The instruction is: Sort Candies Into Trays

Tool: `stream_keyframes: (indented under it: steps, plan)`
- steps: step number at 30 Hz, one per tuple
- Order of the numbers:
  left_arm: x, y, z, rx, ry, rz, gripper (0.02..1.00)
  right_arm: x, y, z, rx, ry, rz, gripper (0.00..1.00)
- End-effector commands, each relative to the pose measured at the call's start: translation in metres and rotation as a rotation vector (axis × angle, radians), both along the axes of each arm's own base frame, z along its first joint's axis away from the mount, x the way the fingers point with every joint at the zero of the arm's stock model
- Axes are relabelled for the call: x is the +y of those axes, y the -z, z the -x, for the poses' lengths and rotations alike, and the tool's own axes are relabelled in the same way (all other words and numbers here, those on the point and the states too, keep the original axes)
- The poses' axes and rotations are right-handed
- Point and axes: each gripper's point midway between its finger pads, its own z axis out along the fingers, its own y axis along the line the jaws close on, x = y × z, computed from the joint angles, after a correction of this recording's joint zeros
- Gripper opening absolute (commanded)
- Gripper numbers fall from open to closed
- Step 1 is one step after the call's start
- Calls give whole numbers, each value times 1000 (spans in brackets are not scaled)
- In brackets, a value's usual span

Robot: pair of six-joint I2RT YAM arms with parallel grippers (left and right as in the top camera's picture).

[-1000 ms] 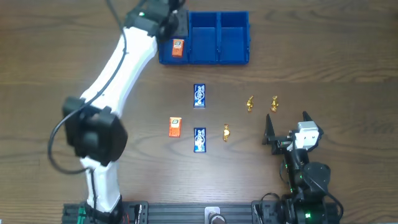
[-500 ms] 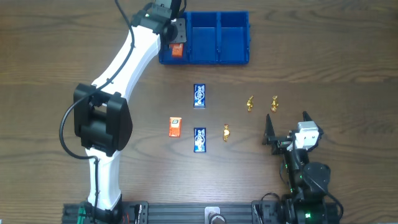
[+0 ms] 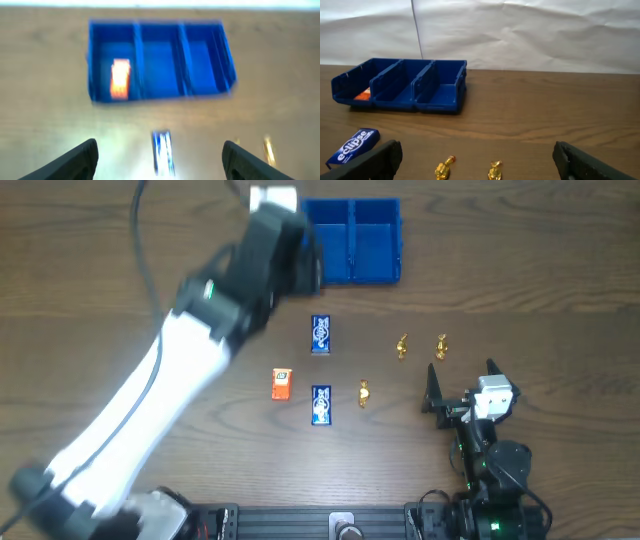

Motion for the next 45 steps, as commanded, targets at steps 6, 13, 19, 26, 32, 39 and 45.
stream_keyframes:
  steps: [6,13,19,26,32,39,45]
  plan:
    - [42,192,109,425,-103,-93,781,1,1,0,-1,-5,15,998]
    - [46,220,116,466,-106,-117,776,1,1,0,-1,-5,15,998]
    - [42,242,113,497,-92,-143,766,1,1,0,-1,-5,15,998]
    - [39,261,112,525,-81,-162,763,1,1,0,0,-5,15,998]
    - [39,268,112,537,-86,-170,669,1,1,0,-1,-5,15,998]
    - [36,274,115,551,-77,-172,430,1,1,0,-1,-5,15,998]
    - [35,272,112,546,-86,-165,347,1,1,0,-1,-5,15,996]
